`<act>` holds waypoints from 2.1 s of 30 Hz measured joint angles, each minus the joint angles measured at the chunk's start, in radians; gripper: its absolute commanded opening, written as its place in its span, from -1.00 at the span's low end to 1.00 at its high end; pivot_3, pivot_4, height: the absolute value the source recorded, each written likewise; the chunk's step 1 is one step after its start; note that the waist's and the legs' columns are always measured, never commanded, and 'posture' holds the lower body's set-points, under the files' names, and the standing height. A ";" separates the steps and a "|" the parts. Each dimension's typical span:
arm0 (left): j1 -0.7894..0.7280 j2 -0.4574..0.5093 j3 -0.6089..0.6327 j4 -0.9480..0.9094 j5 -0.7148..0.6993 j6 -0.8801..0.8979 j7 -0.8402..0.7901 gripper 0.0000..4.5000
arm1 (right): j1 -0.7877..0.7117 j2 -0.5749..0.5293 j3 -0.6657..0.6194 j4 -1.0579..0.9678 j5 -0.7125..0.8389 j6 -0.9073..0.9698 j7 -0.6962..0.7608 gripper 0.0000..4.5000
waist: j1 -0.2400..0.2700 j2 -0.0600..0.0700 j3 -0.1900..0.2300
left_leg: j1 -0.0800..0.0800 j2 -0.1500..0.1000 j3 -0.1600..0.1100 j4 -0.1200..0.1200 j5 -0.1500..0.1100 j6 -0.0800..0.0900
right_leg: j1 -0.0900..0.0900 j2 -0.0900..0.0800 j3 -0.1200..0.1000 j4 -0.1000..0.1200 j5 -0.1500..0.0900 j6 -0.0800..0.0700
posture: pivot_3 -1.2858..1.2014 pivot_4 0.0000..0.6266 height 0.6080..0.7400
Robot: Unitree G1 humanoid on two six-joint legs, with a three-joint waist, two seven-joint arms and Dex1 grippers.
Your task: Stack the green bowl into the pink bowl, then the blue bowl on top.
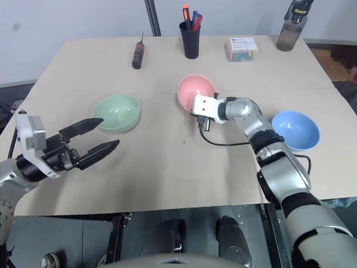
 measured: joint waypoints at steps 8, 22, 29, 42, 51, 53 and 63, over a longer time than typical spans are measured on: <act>-0.060 0.000 -0.051 0.049 0.025 -0.018 -0.010 1.00 | 0.248 -0.146 0.019 -0.558 0.085 0.391 0.200 -0.83 | 0.002 0.000 0.000 | 0.001 0.000 0.001 0.000 0.000 0.000 | 0.000 0.000 0.001 0.001 0.000 0.000 | 0.03 -0.52 1.00; -0.147 0.133 -0.175 0.135 0.386 -0.079 0.100 1.00 | 0.290 -0.130 -0.074 -0.803 0.169 0.607 0.113 0.99 | 0.009 0.000 0.000 | 0.001 0.001 0.000 0.000 0.000 0.000 | 0.001 0.001 0.000 0.000 0.001 -0.001 | 0.03 -0.52 1.00; -0.315 0.315 -0.431 0.169 0.642 0.057 0.154 0.89 | 0.409 -0.161 -0.227 -1.096 0.310 0.772 0.005 1.00 | 0.025 0.000 0.000 | 0.001 -0.001 0.000 0.000 0.000 0.000 | 0.001 0.002 -0.001 0.000 0.001 -0.001 | 0.03 -0.52 1.00; -0.596 0.216 -0.738 0.452 0.867 -0.113 0.065 -0.94 | 0.512 -0.199 -0.260 -1.212 0.346 0.847 -0.154 1.00 | 0.025 -0.001 0.000 | -0.001 -0.003 0.001 0.001 0.000 0.001 | 0.000 0.003 0.000 0.001 0.001 -0.001 | 0.03 -0.52 1.00; -0.710 0.137 -0.716 0.388 0.690 -0.158 -0.156 -0.94 | 0.675 -0.276 -0.355 -1.282 0.371 0.849 -0.217 1.00 | 0.031 -0.001 0.000 | -0.014 -0.003 -0.007 0.013 -0.001 0.002 | -0.004 0.002 -0.008 0.001 0.001 0.000 | 0.03 -0.52 1.00; -0.737 0.134 -0.709 0.370 0.665 -0.166 -0.189 -0.94 | 0.711 -0.284 -0.378 -1.298 0.377 0.848 -0.221 1.00 | 0.029 -0.001 0.000 | -0.013 -0.004 -0.006 0.014 -0.001 0.003 | -0.003 0.002 -0.007 0.002 0.001 0.000 | 0.03 -0.52 1.00; -0.999 -0.068 -0.846 0.603 0.654 -0.393 -0.455 -0.94 | 1.117 -0.286 -0.662 -1.529 0.478 0.853 -0.293 1.00 | 0.030 -0.001 -0.001 | -0.009 -0.004 -0.007 0.017 -0.001 0.003 | 0.001 0.003 -0.007 0.005 0.001 0.000 | 0.03 -0.52 1.00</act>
